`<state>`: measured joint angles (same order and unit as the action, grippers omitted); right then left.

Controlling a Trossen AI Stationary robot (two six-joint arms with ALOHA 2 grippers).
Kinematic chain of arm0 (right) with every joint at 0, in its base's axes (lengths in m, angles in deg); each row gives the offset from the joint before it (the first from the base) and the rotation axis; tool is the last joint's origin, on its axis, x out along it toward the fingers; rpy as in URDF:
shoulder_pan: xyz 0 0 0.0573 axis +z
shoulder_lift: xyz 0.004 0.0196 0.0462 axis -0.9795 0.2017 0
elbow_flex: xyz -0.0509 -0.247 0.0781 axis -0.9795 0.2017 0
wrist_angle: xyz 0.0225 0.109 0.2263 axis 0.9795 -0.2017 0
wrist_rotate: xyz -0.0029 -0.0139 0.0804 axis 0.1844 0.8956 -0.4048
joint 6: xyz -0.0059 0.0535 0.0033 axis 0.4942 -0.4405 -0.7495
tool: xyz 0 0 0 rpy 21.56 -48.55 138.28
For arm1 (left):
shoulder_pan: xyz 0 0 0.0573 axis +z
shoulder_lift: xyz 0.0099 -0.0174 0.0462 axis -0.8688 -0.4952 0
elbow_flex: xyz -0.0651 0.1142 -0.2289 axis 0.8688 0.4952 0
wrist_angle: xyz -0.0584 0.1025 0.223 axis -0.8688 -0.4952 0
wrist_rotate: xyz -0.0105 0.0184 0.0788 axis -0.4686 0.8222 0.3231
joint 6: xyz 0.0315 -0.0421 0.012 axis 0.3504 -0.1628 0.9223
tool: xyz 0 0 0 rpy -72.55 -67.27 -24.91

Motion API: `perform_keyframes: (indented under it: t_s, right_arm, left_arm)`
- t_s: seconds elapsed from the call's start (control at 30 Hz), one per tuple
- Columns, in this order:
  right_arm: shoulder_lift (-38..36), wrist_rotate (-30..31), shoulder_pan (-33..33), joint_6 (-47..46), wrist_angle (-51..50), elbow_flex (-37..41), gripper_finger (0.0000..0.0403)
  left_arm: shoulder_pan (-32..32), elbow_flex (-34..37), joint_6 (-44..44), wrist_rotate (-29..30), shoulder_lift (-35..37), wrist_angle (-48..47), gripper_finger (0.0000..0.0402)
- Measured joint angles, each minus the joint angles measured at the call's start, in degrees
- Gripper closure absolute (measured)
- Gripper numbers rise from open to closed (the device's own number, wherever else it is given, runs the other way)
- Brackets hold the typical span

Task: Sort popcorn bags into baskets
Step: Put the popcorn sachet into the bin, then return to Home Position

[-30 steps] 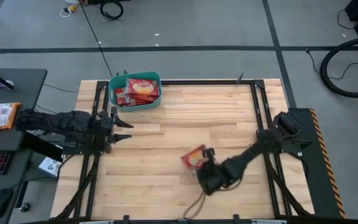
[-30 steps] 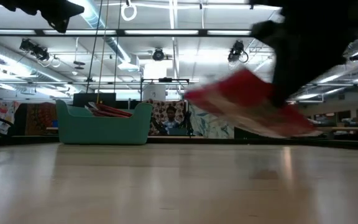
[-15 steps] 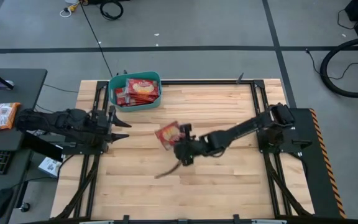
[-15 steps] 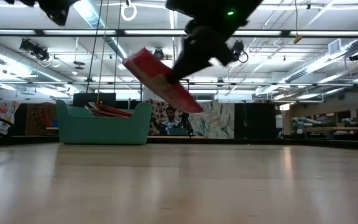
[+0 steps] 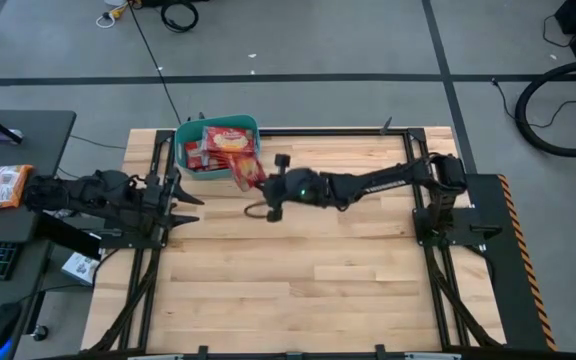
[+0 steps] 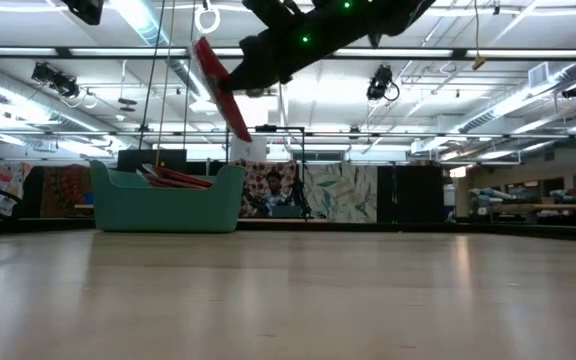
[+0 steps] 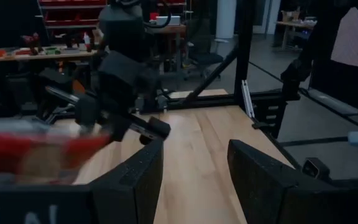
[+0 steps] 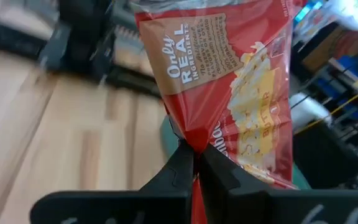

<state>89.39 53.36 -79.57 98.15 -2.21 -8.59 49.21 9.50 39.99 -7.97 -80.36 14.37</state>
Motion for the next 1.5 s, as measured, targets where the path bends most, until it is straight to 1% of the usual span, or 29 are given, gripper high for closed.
perform_keyframes:
  t_s: [0.1, 0.2, 0.23, 0.3, 0.33, 0.47, 0.6, 0.7, 0.87, 1.0, 1.1, 1.17, 1.3, 1.43, 1.5]
  right_arm:
    - [0.0, -2.0, -2.0, 0.1, 5.1, 0.0, 0.0388]
    - [0.5, -5.8, -4.0, -0.1, 10.2, -0.1, 0.0388]
    - [1.5, -6.1, -4.4, -0.2, 12.9, -0.4, 0.0388]
    - [3.5, -5.2, -5.0, -0.3, 14.8, -1.6, 0.0388]
    - [5.4, -4.7, -5.3, -0.3, 16.5, -3.3, 0.0388]
    - [12.2, -4.0, -6.2, -0.3, 17.8, -11.3, 0.0388]
    - [19.8, 0.7, -7.3, -0.2, 17.7, -20.3, 0.0388]
    - [24.7, 2.9, -8.3, -0.2, 14.4, -26.5, 0.0388]
    - [30.6, 6.0, -10.3, -1.5, 3.6, -35.1, 0.0387]
    - [34.2, 5.4, -11.6, -5.6, -5.0, -40.9, 0.0382]
    - [35.7, 5.3, -12.1, -7.6, -10.0, -44.7, 0.0368]
    - [35.8, 4.8, -12.3, -9.0, -13.1, -45.3, 0.0351]
    - [35.4, 3.6, -12.5, -10.6, -15.6, -45.3, 0.0314]
    - [33.8, 4.3, -12.3, -10.4, -16.7, -45.3, 0.0283]
    - [32.4, 4.6, -12.0, -10.3, -19.4, -45.3, 0.0272]
  left_arm:
    - [0.0, 0.0, 0.0, 0.7, 0.0, -0.3, 0.0219]
    - [0.0, 0.0, 0.1, 1.4, 0.0, -0.2, 0.0219]
    - [0.0, 0.0, 0.1, 1.9, 0.0, -0.1, 0.0219]
    - [0.0, 0.0, 0.6, 2.9, 0.0, -0.1, 0.0219]
    - [0.0, 0.0, 0.8, 3.2, 0.0, -0.1, 0.0219]
    - [0.0, 0.0, 1.0, 3.6, 0.0, 0.0, 0.0219]
    - [0.0, 0.0, 0.0, 3.6, 0.0, -0.2, 0.0219]
    - [0.0, 0.0, 0.0, 3.4, 0.0, -0.2, 0.0219]
    - [0.0, 0.0, 0.0, 3.3, 0.0, -0.6, 0.0219]
    - [0.0, 0.0, 0.0, 3.3, 0.0, -0.8, 0.0219]
    - [0.0, 0.0, 0.0, 3.3, 0.0, -0.9, 0.0219]
    - [0.0, 0.0, 0.0, 3.3, 0.0, -0.9, 0.0219]
    - [0.0, 0.0, 0.0, 3.3, 0.0, -1.0, 0.0219]
    - [0.0, 0.0, 0.0, 3.3, 0.0, -1.0, 0.0219]
    - [0.0, 0.0, 0.0, 3.3, 0.0, -1.4, 0.0219]
